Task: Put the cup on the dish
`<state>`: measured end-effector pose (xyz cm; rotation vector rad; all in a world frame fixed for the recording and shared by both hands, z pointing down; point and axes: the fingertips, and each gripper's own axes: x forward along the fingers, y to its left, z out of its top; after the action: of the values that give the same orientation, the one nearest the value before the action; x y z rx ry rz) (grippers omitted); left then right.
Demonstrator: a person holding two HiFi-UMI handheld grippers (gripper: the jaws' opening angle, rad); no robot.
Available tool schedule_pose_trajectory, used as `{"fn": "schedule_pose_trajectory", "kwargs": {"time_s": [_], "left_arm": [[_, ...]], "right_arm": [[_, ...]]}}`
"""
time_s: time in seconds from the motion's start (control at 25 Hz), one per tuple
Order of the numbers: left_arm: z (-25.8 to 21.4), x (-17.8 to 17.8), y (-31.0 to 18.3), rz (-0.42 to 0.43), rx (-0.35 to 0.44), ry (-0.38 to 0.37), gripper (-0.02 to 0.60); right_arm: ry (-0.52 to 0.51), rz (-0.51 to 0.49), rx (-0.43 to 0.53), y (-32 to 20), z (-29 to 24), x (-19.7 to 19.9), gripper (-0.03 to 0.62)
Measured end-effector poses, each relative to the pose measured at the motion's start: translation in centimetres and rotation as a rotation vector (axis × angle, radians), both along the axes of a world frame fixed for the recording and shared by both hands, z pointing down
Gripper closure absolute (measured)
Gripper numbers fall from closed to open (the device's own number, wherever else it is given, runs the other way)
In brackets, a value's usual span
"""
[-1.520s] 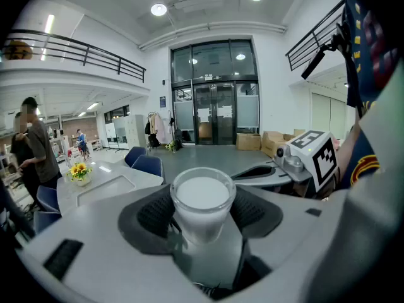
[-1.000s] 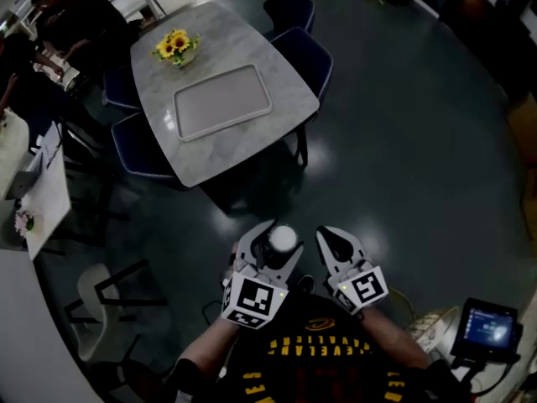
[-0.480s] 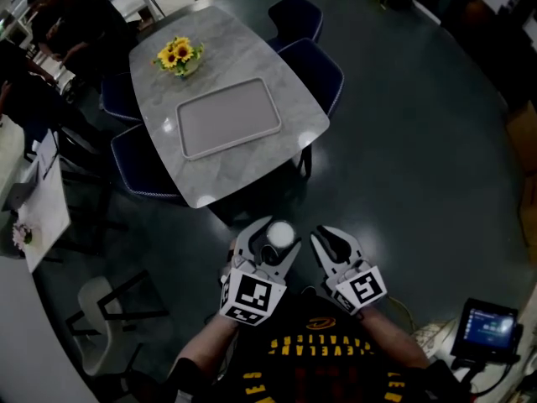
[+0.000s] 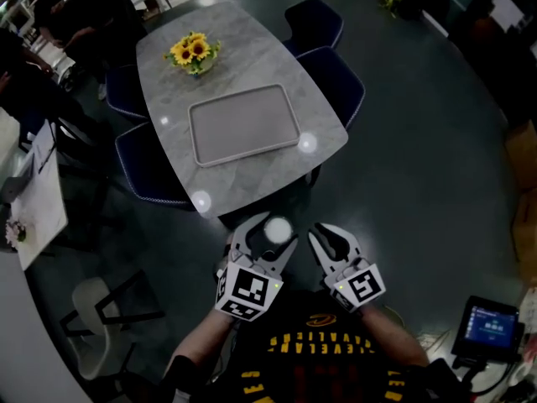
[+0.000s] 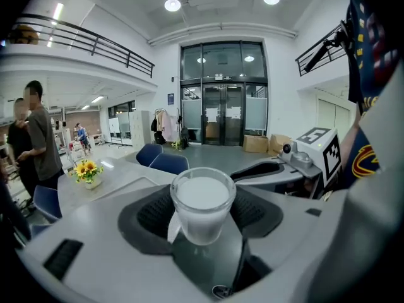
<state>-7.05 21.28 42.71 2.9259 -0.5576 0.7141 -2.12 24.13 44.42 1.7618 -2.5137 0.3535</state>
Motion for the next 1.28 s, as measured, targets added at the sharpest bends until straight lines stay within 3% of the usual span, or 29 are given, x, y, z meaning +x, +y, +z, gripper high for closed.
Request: {"fn": "schedule_pose_trajectory", "kwargs": {"time_s": [0.44, 0.84, 1.24, 1.28], "left_arm": [[-1.4, -3.7, -4.0, -0.058, 0.007, -0.003, 0.311], [-3.2, -5.9, -5.9, -0.123, 0.032, 0.003, 0.311], [-3.1, -1.9, -14.6, -0.243, 0.035, -0.006, 0.311], [-3.0, -1.7, -15.2, -0.252, 0.034, -0.007, 0.311]], "right_arm": [[0.001, -0.07, 0.018, -4.0, -1.7, -4.3, 0.519], [0.067, -0.192, 0.038, -5.4, -2.2, -8.3, 0.428], [0.084, -0.353, 0.088, -14.3, -1.7, -6.3, 0.425], [0.083, -0.364, 0.087, -15.0, -1.6, -6.1, 0.391]]}}
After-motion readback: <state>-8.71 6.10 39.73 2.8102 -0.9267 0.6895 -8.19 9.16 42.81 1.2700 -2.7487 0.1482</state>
